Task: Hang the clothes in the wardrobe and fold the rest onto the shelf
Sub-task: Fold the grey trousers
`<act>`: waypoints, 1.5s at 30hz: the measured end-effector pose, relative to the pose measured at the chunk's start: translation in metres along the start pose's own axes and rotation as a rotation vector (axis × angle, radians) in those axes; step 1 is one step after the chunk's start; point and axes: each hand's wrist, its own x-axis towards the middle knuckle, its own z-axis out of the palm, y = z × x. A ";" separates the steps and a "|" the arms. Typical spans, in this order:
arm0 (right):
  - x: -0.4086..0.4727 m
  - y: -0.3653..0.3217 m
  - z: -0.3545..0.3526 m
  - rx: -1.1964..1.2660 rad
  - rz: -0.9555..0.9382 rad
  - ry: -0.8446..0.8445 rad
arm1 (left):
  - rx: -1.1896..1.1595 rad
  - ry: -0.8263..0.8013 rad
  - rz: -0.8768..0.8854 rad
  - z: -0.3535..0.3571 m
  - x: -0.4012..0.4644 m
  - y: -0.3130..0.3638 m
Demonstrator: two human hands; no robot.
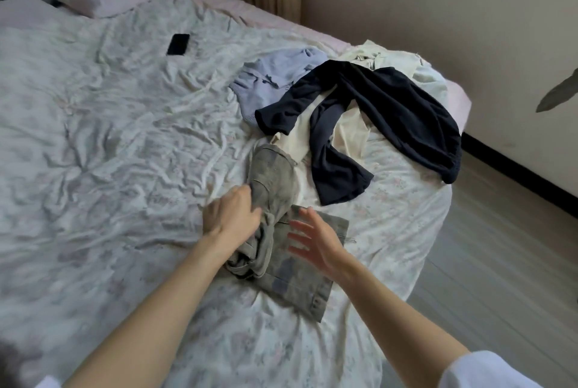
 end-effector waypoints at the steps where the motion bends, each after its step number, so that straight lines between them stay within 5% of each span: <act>1: -0.001 0.002 -0.011 0.021 -0.003 0.008 | -0.014 -0.073 0.069 0.007 -0.004 0.008; 6: -0.009 0.019 -0.065 0.083 -0.027 0.057 | -0.309 -0.654 0.359 0.046 -0.021 0.048; 8: -0.014 0.033 -0.085 0.085 -0.023 0.154 | -0.462 -0.629 0.298 0.066 -0.019 0.049; 11: -0.017 0.059 -0.111 -0.032 0.068 0.345 | -0.529 -0.474 -0.041 0.094 -0.007 0.034; 14: -0.009 0.081 -0.123 -0.142 0.105 0.384 | -0.443 -0.562 -0.210 0.122 0.004 0.006; 19: 0.009 0.099 -0.125 -0.305 0.119 0.414 | -0.930 -0.691 -0.439 0.154 0.003 -0.017; 25: 0.020 0.086 -0.132 -0.699 0.105 0.510 | -1.068 -0.745 -0.391 0.154 0.010 -0.013; 30: 0.023 0.026 -0.113 -1.150 -0.360 0.391 | -0.899 -0.599 -0.127 0.121 0.012 0.012; 38: -0.003 -0.086 -0.097 -2.098 -0.898 0.057 | -0.099 -0.277 0.437 0.014 0.020 0.050; 41: -0.017 -0.114 -0.077 -2.103 -0.840 0.014 | 0.084 -0.110 0.568 -0.029 0.012 0.055; 45: -0.054 -0.140 -0.040 -1.804 -0.839 0.002 | 0.202 0.133 0.614 -0.086 -0.011 0.045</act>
